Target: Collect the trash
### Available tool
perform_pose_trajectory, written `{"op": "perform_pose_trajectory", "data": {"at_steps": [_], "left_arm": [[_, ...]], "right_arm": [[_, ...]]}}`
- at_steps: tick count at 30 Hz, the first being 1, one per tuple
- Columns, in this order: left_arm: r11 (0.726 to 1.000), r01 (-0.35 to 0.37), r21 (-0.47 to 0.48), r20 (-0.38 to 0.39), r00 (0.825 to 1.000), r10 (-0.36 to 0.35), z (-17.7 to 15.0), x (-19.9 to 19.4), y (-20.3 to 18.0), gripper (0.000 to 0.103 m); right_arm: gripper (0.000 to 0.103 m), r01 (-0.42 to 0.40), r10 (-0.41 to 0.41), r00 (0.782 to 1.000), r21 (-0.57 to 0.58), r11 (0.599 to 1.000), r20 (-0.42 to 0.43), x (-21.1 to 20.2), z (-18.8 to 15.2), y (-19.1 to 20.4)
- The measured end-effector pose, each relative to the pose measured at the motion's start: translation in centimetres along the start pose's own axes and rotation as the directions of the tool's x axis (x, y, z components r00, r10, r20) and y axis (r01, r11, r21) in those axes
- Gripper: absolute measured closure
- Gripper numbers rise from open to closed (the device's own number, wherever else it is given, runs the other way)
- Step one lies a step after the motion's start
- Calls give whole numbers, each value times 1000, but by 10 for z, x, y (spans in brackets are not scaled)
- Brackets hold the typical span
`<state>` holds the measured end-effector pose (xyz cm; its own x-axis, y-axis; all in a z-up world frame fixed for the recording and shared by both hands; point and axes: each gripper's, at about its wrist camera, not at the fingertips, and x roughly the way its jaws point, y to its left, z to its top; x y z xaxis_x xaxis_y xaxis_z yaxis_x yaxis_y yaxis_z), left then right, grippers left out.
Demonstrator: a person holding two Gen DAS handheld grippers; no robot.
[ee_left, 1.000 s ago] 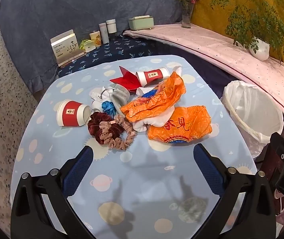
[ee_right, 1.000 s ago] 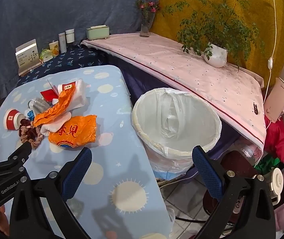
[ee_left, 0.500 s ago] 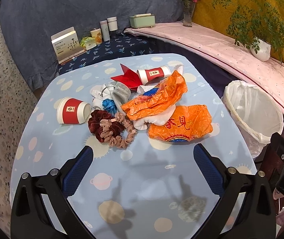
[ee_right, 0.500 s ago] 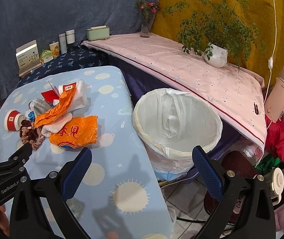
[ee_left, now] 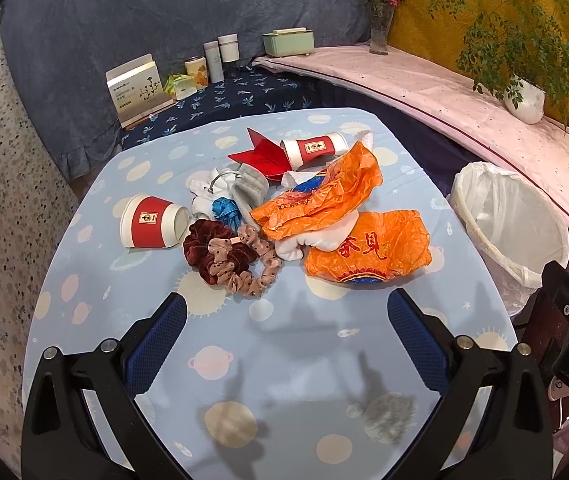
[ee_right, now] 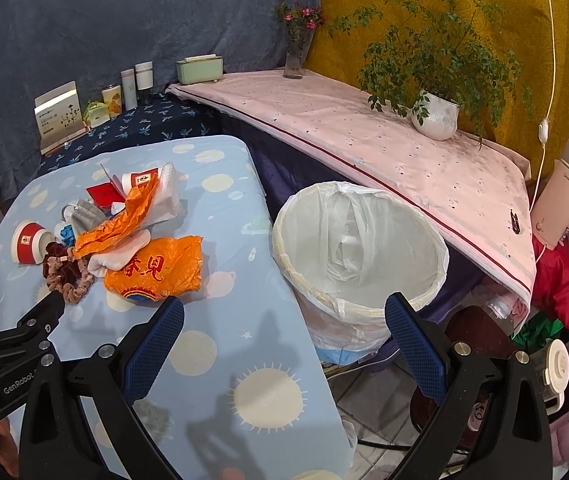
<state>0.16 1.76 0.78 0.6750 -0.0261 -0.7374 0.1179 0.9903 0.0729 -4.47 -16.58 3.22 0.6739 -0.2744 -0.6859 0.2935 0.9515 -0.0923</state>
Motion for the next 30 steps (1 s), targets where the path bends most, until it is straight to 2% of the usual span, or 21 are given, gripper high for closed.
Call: {"op": "perform_pose_trajectory", "data": {"at_steps": [30], "left_arm": [[1000,26,8,7,1000,-26,0,-9,-1,7]], "right_arm": [[7,10,-10,1000,-11,1000,17,-8,-4,2]]}}
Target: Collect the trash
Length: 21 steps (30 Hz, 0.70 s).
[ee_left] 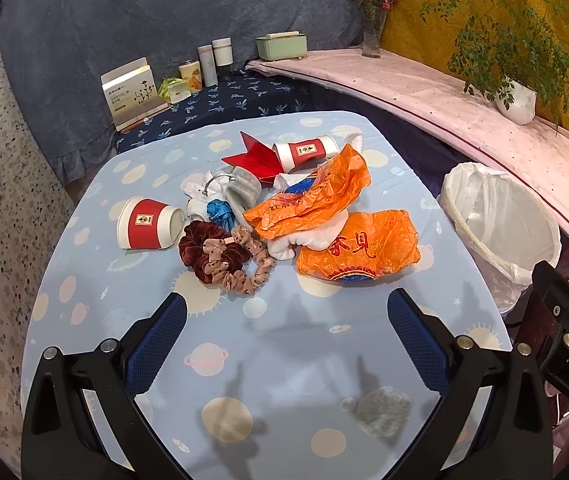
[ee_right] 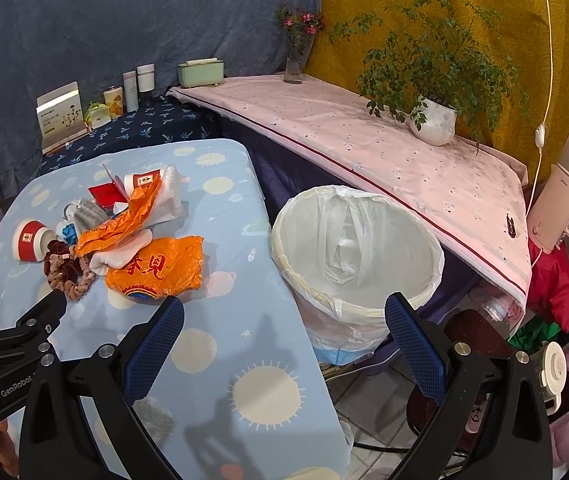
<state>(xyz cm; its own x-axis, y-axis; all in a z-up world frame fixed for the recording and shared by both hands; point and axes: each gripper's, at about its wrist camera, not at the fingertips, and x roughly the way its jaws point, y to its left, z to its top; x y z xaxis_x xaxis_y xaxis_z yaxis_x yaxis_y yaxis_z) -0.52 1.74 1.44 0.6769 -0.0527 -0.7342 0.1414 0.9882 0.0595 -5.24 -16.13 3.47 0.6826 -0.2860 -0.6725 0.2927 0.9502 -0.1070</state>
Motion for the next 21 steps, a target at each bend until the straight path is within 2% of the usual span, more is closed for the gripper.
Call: {"op": "perform_pose_trajectory", "data": {"at_steps": [21], "left_arm": [[1000,2,-3,-5,1000,-2,-2,5,0,7]], "right_arm": [[7,-6,7,999,-18,1000,34,-2,-1,4]]}}
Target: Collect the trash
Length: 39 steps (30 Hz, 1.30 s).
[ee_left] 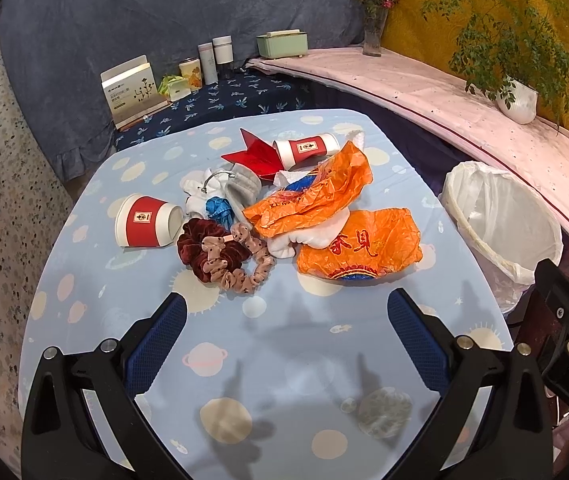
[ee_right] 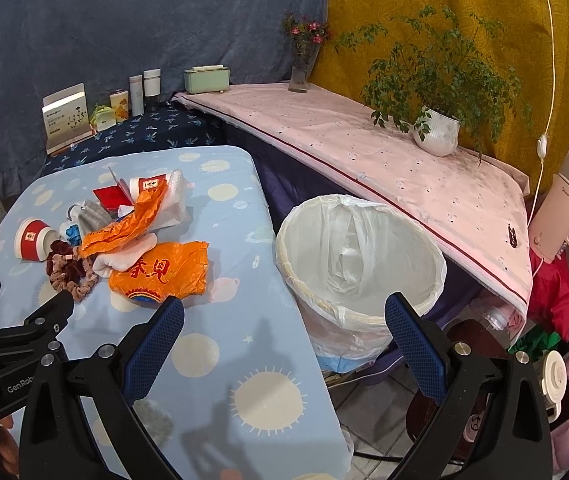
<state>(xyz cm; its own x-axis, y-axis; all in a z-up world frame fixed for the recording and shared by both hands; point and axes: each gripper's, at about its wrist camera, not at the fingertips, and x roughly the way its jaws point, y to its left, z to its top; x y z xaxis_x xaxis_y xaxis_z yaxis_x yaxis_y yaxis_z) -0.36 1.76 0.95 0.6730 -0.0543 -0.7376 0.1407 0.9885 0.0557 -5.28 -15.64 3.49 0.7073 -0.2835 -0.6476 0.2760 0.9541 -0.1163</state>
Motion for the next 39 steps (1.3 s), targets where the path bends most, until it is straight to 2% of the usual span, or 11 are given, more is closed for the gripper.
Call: {"op": "perform_pose_trajectory", "data": {"at_steps": [24,39], "left_arm": [[999,39,9,-24,999,-39,-1,4,-3,7],[1000,10,-18,-18,1000,-11,1,16,14,7]], "right_arm": [[7,37,-36,999,50,998,-27,6,-3,-13],[7,14,-12,999,62,998,-31,18,1,-9]]}}
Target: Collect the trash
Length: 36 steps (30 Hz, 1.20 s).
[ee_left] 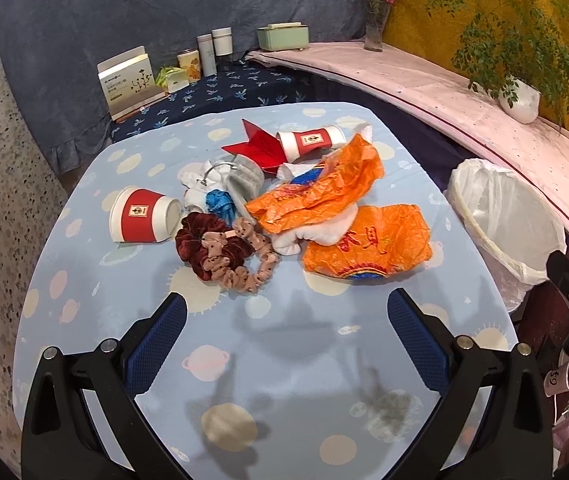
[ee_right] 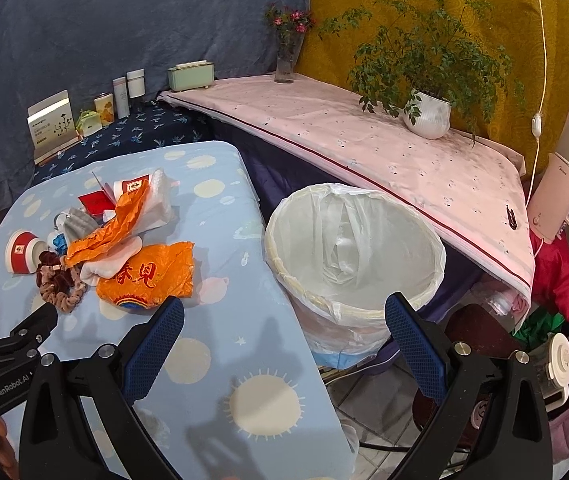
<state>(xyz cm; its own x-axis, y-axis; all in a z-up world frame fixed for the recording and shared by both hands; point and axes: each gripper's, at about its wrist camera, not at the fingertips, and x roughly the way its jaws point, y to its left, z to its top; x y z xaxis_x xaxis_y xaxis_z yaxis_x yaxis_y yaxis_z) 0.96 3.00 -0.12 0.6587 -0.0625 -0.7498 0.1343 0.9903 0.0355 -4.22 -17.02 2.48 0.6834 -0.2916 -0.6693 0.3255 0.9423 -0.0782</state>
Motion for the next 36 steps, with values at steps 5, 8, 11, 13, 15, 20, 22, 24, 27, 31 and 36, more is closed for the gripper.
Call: {"op": "perform_pose_trajectory", "data": {"at_steps": [5,8,11,13,15,20,22,24,27,31,36], "left_arm": [[999,-17,-43,7,1000,17,4,9,17,7],[998,-34,-59,-6,999,34,6,18,28,7],[997,-42,-72,-22,999,41,5,26,38,7],[996,-56,-71,-27,998,54,5,30,43,7],[995,-66,-72,-41,997,63,4,35,49,7],[991,-74,-108,-72,995,67,3,46,67,7],[990,-80,-115,-79,994,71,2,51,75,7],[988,-88,-128,-86,993,77,2,56,84,7],[984,-91,-152,-96,992,77,1,63,97,7],[983,-86,-161,-112,991,68,1,71,104,7],[984,-57,-170,-144,989,33,1,86,104,7]], "right_arm": [[7,-29,30,999,30,999,-17,12,4,1],[7,-38,39,999,30,999,-33,22,5,8],[7,-41,42,998,24,999,-42,30,7,16],[7,-54,55,997,21,998,-47,36,8,22],[7,-63,64,997,15,998,-53,41,9,29],[7,-78,78,995,0,997,-67,55,8,44],[7,-81,80,994,-5,997,-73,59,8,50],[7,-89,88,993,-6,996,-85,65,8,55],[7,-107,107,989,2,994,-106,75,8,60],[7,-113,112,987,-3,994,-119,89,9,70],[13,-123,121,983,-10,992,-138,107,10,79]]}}
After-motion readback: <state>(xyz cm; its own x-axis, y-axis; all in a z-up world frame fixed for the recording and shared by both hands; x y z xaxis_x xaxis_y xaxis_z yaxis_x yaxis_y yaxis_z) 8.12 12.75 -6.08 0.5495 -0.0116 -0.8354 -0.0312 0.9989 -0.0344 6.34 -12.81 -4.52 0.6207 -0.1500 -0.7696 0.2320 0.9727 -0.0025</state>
